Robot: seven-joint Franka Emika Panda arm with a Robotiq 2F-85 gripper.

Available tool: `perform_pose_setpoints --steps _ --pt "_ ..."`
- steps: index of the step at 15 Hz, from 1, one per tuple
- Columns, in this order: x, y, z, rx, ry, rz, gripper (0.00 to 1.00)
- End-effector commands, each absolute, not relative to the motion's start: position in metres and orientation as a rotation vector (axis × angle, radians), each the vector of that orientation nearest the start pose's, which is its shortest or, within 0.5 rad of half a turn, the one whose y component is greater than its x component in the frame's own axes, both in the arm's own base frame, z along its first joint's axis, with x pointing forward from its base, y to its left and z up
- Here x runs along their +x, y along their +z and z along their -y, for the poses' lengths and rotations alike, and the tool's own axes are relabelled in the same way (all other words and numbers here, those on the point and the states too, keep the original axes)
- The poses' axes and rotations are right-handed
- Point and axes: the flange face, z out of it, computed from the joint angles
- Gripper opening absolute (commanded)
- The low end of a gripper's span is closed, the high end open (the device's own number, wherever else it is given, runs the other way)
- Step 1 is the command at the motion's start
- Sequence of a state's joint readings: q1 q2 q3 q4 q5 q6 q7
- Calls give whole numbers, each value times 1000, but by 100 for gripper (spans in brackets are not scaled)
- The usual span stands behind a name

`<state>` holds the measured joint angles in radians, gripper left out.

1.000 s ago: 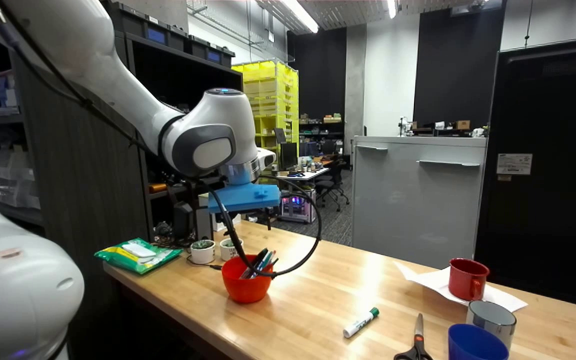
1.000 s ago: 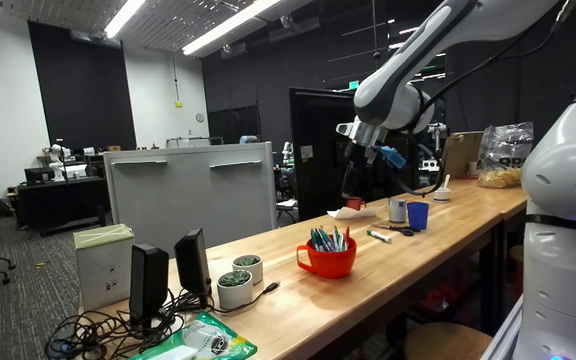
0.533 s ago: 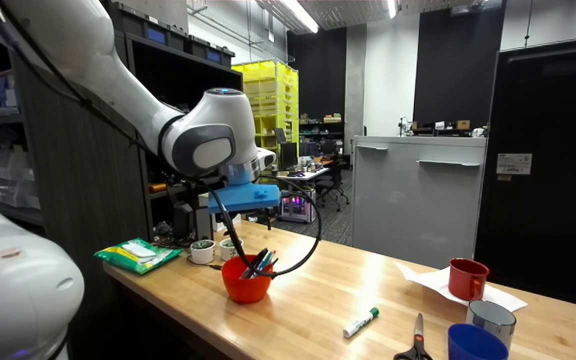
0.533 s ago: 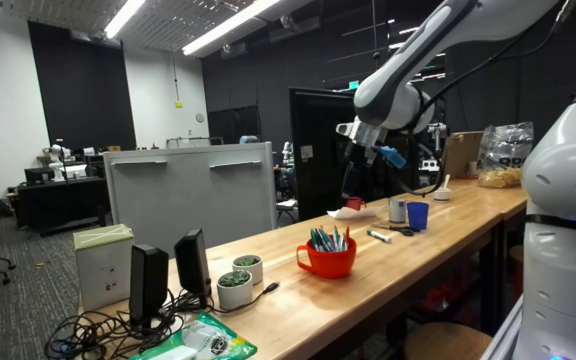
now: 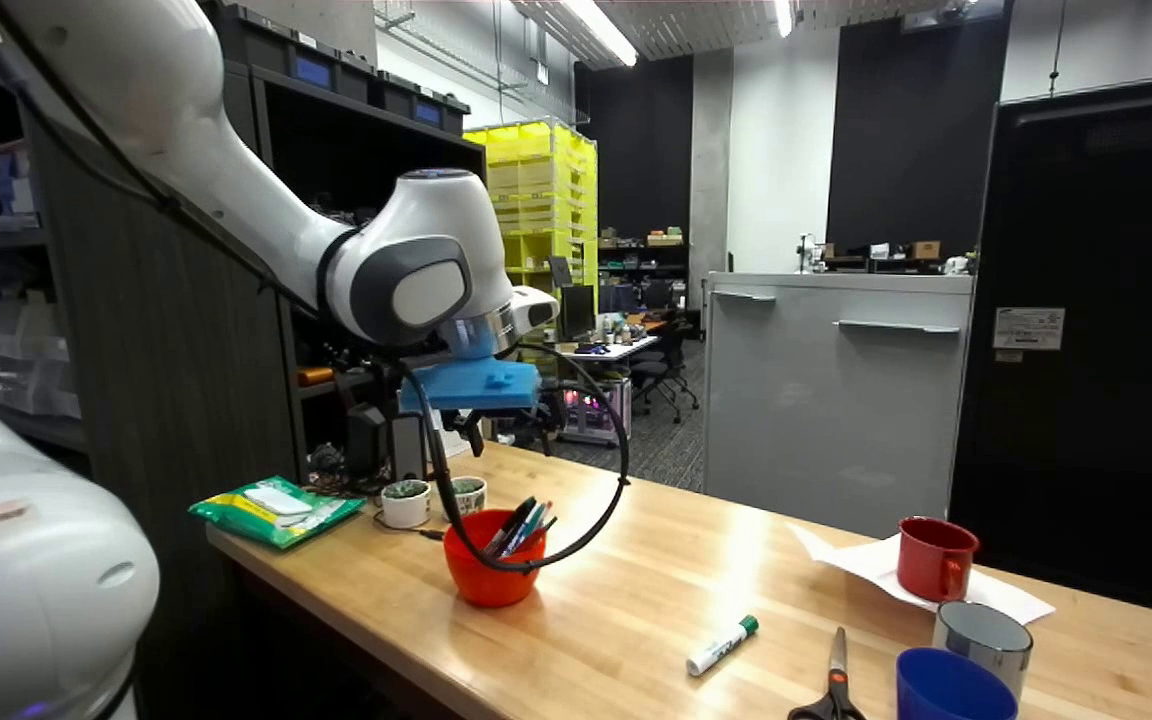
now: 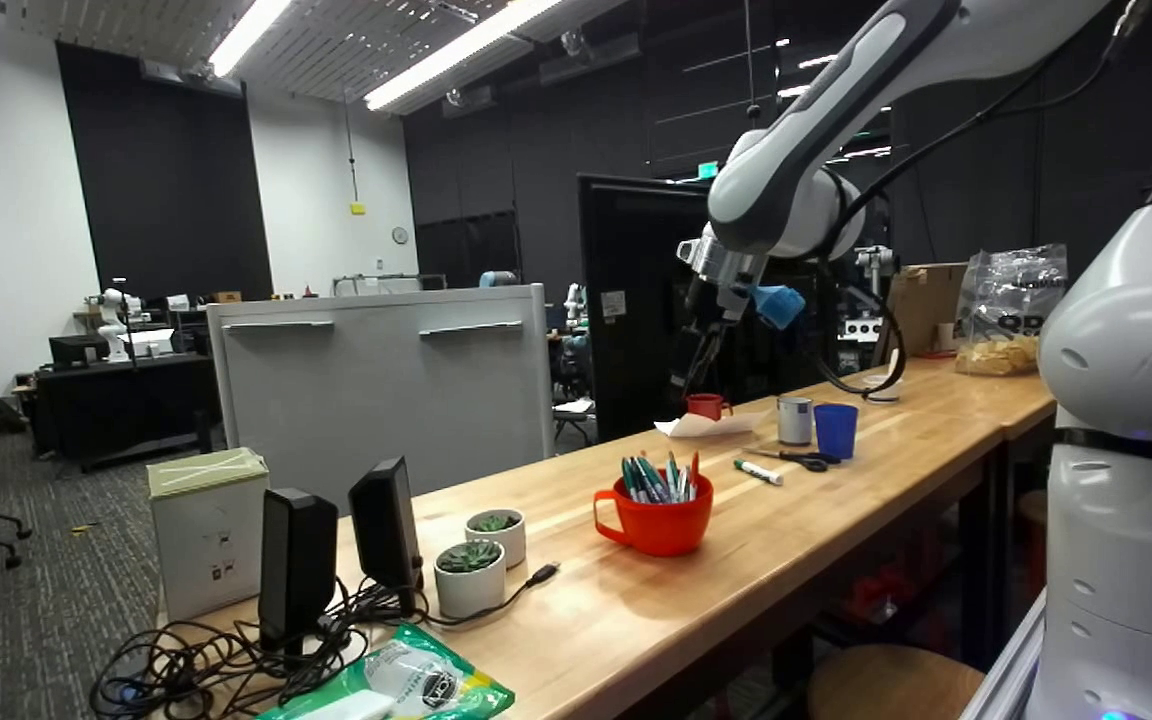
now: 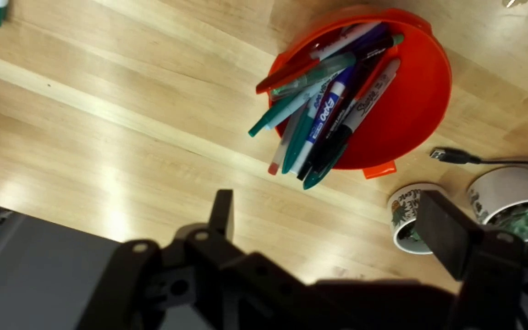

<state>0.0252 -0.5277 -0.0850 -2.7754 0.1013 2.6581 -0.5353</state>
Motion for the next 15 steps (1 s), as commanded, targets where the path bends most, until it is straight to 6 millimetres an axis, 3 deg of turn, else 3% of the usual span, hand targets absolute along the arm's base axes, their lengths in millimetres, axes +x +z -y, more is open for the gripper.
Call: perform_pose_setpoints --steps 1,6,15 --pt "387 414 21 -3104 -682 387 100" --pt "389 402 5 -3124 -616 245 100" --pt "386 369 -45 -3067 -428 209 100"
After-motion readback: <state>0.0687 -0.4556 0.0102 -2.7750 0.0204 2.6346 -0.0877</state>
